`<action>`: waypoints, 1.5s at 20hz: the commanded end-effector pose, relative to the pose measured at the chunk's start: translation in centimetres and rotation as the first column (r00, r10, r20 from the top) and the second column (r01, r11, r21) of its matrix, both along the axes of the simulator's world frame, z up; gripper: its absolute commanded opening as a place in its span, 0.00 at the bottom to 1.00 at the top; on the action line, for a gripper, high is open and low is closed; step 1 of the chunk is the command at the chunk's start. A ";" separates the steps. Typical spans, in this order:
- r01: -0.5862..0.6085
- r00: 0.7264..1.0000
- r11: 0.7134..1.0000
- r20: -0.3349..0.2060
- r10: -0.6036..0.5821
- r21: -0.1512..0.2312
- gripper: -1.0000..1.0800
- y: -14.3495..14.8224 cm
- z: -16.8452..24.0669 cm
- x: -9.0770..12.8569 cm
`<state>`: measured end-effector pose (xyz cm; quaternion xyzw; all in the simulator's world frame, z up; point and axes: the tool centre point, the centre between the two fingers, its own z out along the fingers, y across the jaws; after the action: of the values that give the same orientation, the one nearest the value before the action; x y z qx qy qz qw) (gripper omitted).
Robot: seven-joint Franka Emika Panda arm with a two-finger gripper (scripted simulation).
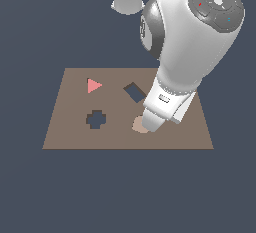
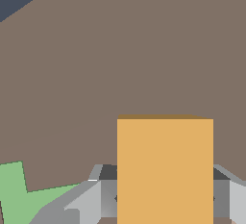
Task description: Insert a designated object into the corresponding slot on a board.
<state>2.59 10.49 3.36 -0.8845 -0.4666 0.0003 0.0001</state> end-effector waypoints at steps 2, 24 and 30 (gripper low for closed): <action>0.086 0.996 0.996 0.001 -0.086 0.000 0.00 -2.4 0.2 -1.4; 0.319 0.948 0.948 0.000 -0.319 0.000 0.00 -8.1 0.5 -6.6; 0.321 0.947 0.947 0.000 -0.321 0.000 0.96 -8.1 -0.3 -6.7</action>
<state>-4.12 2.39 3.09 -0.9485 -0.3167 0.0010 0.0004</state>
